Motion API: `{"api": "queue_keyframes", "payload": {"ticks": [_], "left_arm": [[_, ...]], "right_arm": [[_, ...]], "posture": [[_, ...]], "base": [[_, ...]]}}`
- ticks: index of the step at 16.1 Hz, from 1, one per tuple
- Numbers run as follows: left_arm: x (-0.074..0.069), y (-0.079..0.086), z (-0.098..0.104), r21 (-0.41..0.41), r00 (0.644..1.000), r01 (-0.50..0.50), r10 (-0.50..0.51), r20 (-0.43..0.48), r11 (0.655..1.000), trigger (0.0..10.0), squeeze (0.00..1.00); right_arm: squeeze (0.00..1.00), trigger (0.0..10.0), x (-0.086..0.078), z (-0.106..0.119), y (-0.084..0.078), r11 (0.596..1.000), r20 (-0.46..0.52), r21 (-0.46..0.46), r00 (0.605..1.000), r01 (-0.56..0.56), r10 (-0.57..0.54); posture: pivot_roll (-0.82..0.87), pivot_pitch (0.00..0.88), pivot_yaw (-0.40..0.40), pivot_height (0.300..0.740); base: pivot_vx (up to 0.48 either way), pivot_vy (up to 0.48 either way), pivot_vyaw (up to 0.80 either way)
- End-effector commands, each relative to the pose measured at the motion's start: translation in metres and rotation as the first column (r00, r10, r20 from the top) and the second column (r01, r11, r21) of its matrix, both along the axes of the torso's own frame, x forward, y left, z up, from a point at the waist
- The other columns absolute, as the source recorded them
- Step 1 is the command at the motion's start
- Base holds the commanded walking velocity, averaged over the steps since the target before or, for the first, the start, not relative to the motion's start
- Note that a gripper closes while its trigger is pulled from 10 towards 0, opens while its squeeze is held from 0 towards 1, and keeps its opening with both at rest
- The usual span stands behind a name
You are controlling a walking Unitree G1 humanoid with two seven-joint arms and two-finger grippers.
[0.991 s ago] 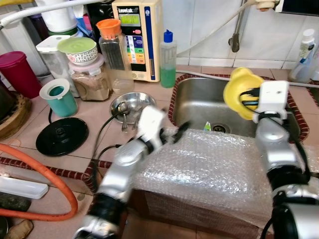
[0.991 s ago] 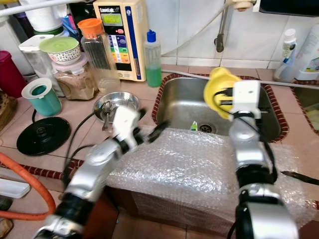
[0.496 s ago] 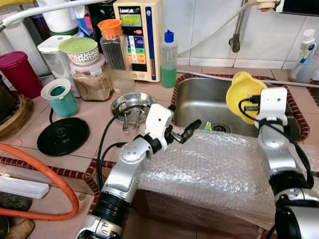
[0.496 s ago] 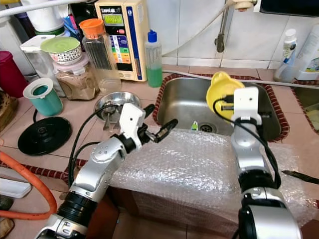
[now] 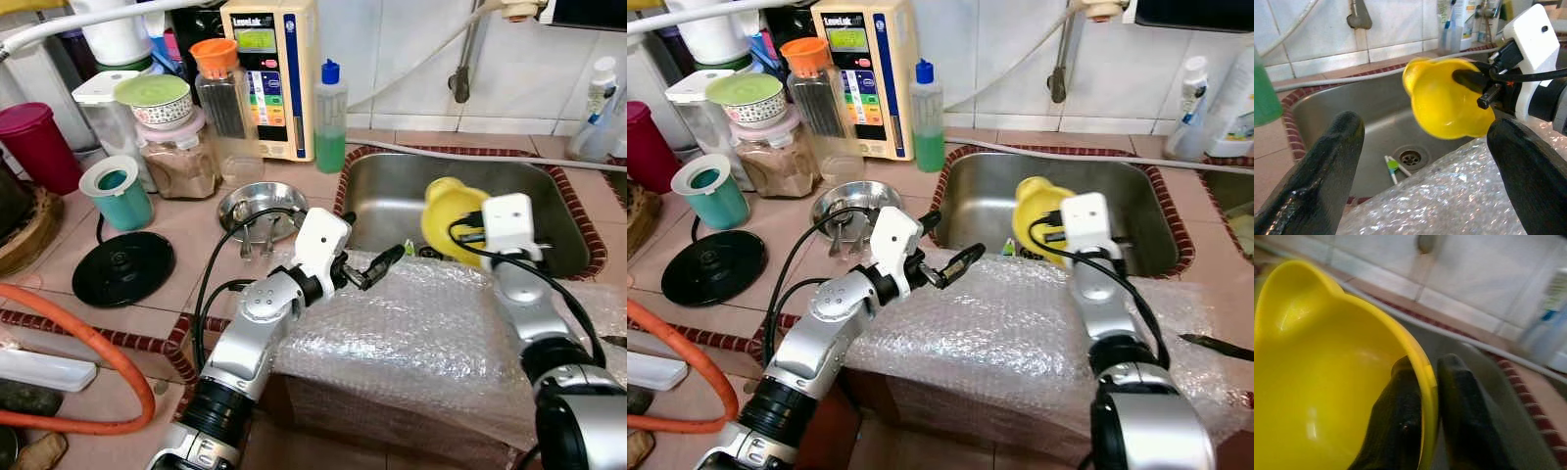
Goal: Kitchen organization
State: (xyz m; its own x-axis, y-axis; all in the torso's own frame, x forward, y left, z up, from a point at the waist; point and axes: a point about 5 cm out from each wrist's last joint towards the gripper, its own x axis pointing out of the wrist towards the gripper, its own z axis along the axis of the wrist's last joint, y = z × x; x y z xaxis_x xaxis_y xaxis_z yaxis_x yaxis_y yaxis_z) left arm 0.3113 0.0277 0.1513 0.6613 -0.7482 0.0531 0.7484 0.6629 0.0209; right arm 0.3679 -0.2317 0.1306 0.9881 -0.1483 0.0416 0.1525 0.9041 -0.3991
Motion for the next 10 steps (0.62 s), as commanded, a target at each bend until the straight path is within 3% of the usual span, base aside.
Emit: {"api": "queue_keyframes", "payload": {"ticks": [1,2,3,4,10], "left_arm": [[-0.002,0.002,0.001,0.016,1.000,0.006,-0.006,0.008,1.000,10.0,1.00],[-0.001,0.003,0.001,0.023,1.000,-0.003,0.003,0.014,1.000,10.0,1.00],[-0.001,0.004,0.001,0.029,1.000,-0.016,0.016,0.015,0.999,10.0,0.94],[0.001,0.007,0.002,0.021,0.999,-0.050,0.049,0.006,0.999,10.0,0.00],[0.029,0.037,0.015,-0.016,0.950,-0.309,0.310,0.037,0.951,10.0,0.00]], "right_arm": [[1.00,10.0,0.004,0.000,0.008,0.999,-0.022,0.022,0.999,-0.034,0.035],[1.00,10.0,0.005,-0.002,0.011,0.999,-0.047,0.027,0.998,-0.044,0.046],[1.00,10.0,0.005,-0.004,0.012,0.998,-0.067,0.052,0.997,-0.045,0.049],[1.00,10.0,0.005,-0.009,0.013,0.997,-0.105,0.073,0.994,-0.035,0.043],[1.00,10.0,0.001,-0.021,0.006,0.981,-0.197,0.191,0.979,-0.019,0.058]], "posture": [[0.03,0.000,0.105,0.740],[0.03,0.000,0.105,0.740],[0.03,0.000,0.105,0.740],[0.04,0.000,0.099,0.740],[0.02,0.000,0.096,0.740]], "base": [[0.000,0.000,0.00],[0.000,0.000,0.00],[0.000,0.000,0.00],[0.000,0.000,0.00],[0.000,0.000,0.00]]}}
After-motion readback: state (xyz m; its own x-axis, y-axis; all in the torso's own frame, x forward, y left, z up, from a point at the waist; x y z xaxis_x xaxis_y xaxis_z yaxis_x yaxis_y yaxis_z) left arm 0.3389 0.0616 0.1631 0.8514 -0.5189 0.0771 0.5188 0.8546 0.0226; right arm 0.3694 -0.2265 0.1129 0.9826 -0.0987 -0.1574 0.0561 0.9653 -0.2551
